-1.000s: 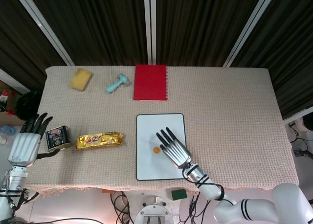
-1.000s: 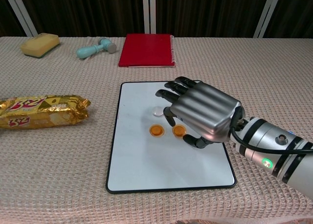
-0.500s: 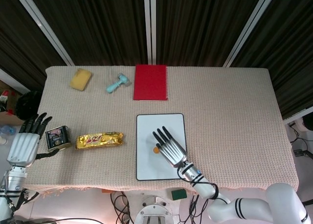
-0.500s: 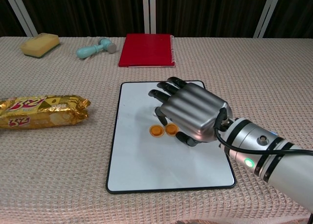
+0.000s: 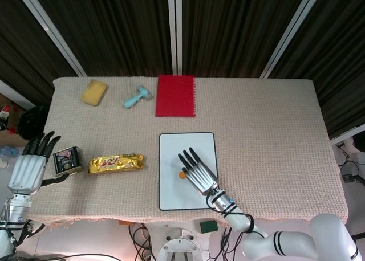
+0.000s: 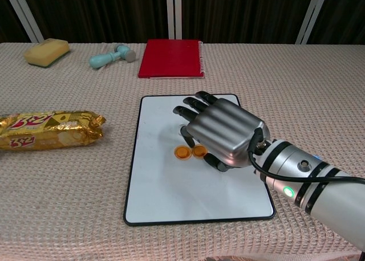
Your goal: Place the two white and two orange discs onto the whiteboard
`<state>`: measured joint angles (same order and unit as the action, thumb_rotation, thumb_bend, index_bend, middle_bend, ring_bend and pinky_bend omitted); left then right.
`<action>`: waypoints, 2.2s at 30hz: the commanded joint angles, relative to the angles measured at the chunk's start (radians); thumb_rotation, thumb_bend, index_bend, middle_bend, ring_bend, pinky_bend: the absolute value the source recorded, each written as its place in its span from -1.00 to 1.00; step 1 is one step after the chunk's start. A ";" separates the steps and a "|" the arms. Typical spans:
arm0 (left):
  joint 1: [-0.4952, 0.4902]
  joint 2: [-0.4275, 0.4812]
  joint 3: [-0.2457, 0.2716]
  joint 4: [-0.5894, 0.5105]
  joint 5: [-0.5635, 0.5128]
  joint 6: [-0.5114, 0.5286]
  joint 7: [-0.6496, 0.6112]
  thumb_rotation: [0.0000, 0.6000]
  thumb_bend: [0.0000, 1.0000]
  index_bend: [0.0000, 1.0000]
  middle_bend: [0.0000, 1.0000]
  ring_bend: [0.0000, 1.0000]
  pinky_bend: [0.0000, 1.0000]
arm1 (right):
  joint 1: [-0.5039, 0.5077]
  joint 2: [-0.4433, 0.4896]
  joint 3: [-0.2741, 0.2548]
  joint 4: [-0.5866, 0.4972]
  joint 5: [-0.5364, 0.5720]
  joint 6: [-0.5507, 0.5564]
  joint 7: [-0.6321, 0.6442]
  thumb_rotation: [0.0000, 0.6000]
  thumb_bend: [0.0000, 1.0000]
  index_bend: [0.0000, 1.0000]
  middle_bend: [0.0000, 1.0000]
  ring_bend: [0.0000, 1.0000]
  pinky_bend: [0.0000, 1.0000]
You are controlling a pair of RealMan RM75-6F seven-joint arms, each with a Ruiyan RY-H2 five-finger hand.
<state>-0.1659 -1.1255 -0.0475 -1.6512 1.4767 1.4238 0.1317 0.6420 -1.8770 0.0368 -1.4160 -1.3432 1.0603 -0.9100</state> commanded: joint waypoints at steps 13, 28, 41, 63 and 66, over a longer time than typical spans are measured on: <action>0.000 0.000 -0.002 0.000 -0.004 -0.002 0.000 0.63 -1.00 -0.78 -0.93 -0.98 -0.77 | 0.003 -0.006 0.003 0.003 0.007 -0.006 -0.006 1.00 -0.30 -0.06 -0.93 -1.00 -1.00; 0.000 0.002 -0.002 -0.001 -0.006 -0.005 -0.001 0.62 -1.00 -0.78 -0.93 -0.98 -0.77 | 0.002 -0.005 -0.001 0.000 0.006 -0.007 -0.009 1.00 -0.31 -0.32 -0.93 -1.00 -1.00; -0.001 0.001 -0.001 -0.002 -0.008 -0.008 0.003 0.62 -1.00 -0.78 -0.93 -0.98 -0.77 | -0.004 0.008 -0.007 -0.016 -0.001 0.004 -0.009 1.00 -0.31 -0.53 -0.94 -1.00 -1.00; 0.000 0.001 0.000 -0.003 -0.001 -0.002 0.004 0.62 -1.00 -0.78 -0.93 -0.98 -0.77 | -0.098 0.201 -0.062 -0.209 -0.190 0.213 0.138 1.00 -0.32 -0.64 -0.95 -1.00 -1.00; 0.001 0.001 0.000 -0.005 0.002 0.001 0.005 0.62 -1.00 -0.78 -0.93 -0.98 -0.77 | -0.142 0.281 -0.073 -0.238 -0.241 0.302 0.223 1.00 -0.33 -0.77 -0.97 -1.00 -1.00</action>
<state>-0.1648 -1.1249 -0.0472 -1.6560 1.4783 1.4247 0.1363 0.5403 -1.6569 -0.0219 -1.6202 -1.5375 1.2974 -0.7502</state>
